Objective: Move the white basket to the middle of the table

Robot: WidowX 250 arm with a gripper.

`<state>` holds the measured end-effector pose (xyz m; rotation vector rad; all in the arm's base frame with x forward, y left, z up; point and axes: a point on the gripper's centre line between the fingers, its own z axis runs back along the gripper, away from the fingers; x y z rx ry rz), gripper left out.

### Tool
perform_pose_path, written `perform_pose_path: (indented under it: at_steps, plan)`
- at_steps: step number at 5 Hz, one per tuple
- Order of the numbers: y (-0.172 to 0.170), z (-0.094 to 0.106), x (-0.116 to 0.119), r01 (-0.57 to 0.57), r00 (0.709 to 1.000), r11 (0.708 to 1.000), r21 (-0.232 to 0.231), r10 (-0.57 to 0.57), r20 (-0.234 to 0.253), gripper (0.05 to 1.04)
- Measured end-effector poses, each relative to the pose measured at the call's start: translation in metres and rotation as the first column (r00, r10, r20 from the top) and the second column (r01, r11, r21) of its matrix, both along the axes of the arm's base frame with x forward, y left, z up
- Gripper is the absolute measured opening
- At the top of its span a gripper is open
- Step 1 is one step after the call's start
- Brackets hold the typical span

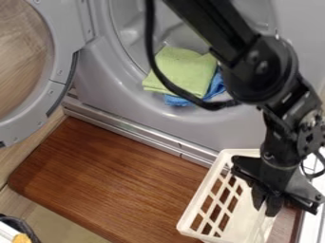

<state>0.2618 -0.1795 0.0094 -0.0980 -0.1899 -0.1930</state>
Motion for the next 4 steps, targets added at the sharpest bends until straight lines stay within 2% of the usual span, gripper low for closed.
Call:
perform_pose_path:
  at_steps: [2, 4]
  plan:
    - [0.032, 0.035, -0.013, -0.038, 0.999, 0.999, 0.034, 0.038, 0.005, 0.096]
    - [0.090, 0.054, -0.028, -0.106, 0.994, 0.993, 0.054, 0.106, 0.011, 0.096]
